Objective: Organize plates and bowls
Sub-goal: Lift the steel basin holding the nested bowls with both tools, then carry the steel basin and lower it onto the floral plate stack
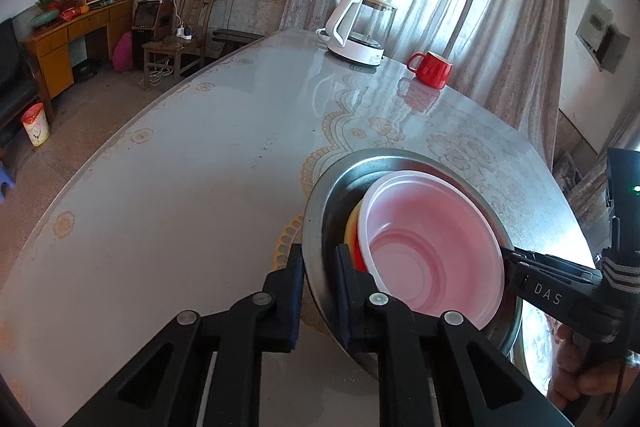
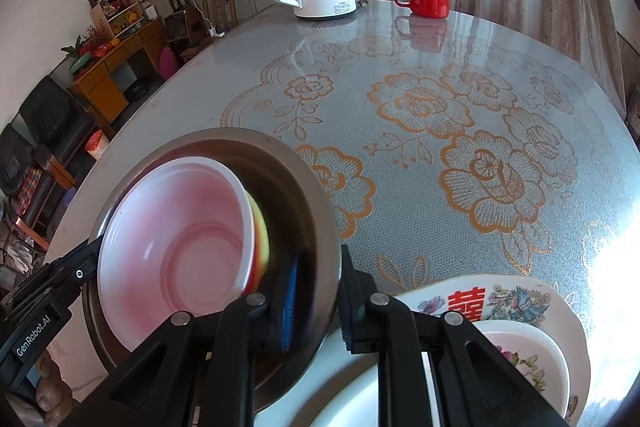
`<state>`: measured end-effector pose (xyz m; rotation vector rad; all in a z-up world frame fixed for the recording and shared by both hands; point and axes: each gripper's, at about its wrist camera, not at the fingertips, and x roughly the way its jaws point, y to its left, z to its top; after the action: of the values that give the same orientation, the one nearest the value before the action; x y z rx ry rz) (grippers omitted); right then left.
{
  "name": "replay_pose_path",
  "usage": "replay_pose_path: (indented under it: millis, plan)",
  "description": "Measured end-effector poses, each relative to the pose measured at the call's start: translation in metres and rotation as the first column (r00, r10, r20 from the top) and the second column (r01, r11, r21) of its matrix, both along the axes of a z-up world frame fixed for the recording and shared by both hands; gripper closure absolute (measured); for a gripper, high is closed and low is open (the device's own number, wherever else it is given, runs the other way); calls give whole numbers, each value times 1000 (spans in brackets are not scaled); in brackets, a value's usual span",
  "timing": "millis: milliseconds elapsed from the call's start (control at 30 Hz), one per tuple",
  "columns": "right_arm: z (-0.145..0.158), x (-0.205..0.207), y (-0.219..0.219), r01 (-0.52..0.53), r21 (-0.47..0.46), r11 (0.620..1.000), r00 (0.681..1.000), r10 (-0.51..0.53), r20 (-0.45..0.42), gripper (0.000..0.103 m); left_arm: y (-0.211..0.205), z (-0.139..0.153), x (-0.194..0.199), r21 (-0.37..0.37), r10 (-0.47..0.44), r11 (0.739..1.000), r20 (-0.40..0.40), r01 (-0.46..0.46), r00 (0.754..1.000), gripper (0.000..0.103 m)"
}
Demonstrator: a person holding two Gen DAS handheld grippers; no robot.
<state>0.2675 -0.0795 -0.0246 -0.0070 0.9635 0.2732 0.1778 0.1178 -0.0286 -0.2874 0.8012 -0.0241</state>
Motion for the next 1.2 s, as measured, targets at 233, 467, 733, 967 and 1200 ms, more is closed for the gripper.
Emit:
replay_pose_path:
  millis: [233, 467, 733, 967, 1200]
  plan:
    - [-1, -2, 5, -9, 11, 1000, 1000, 9, -10, 85, 10, 0, -12, -37, 18, 999, -6, -18, 1000, 88]
    - [2, -9, 18, -48, 17, 999, 999, 48, -12, 85, 24, -1, -34, -86, 36, 996, -13, -37, 999, 88]
    - [1, -25, 29, -90, 45, 995, 996, 91, -15, 85, 34, -3, -60, -122, 53, 991, -10, -54, 999, 87]
    - [3, -45, 35, -108, 88, 990, 994, 110, -10, 85, 41, 1, -78, -135, 73, 988, -2, -73, 997, 87]
    - [9, -64, 33, -112, 136, 984, 994, 112, 8, 85, 40, 11, -90, -128, 69, 990, 33, -65, 997, 87]
